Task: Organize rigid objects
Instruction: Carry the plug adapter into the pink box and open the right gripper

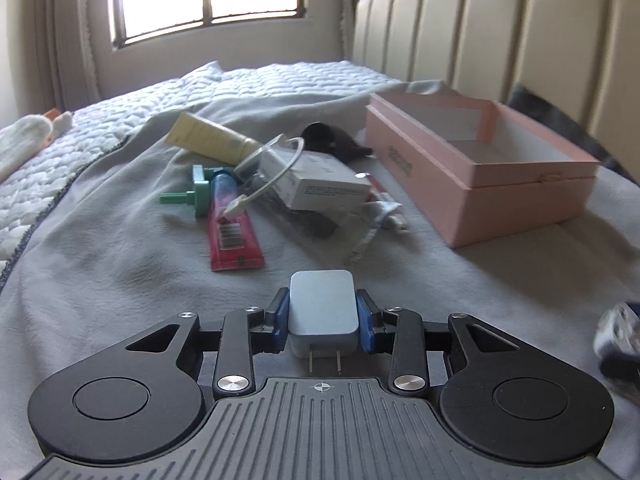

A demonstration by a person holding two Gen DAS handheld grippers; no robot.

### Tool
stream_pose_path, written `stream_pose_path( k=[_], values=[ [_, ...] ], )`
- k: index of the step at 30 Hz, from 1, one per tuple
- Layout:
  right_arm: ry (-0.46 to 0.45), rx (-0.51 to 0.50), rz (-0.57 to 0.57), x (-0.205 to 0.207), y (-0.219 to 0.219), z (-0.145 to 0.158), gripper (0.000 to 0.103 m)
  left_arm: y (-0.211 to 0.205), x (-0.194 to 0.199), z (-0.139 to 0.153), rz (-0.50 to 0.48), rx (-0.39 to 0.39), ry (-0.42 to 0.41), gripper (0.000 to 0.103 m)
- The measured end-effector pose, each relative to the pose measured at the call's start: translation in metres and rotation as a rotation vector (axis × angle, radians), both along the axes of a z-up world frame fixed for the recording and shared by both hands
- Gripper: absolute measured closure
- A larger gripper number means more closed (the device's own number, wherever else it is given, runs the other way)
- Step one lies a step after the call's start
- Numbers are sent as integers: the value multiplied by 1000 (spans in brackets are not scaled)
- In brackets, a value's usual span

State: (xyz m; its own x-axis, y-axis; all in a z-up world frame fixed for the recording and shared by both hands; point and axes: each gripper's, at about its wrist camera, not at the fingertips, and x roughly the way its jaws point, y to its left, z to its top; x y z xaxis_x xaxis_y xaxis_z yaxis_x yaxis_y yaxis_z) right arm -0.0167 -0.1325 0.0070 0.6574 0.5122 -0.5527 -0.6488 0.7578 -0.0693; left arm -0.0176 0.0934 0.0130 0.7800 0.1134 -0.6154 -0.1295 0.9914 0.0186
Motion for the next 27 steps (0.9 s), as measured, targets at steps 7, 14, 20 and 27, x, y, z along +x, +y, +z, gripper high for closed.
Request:
stream_pose_path(
  k=[7, 14, 20, 27],
  values=[
    [-56, 9, -16, -4, -34, 33, 64, -31, -47, 31, -174, -116, -62, 66],
    [-210, 103, -83, 52, -41, 125, 64, -39, 32, 135, -264, -278, -222, 65],
    [-121, 210, -233, 128, -41, 150, 28, -46, 137, 139, -199, -394, -127, 66],
    [-32, 105, -213, 110, -46, 95, 27, 7, 93, 78, 4, -428, -134, 66]
  ],
)
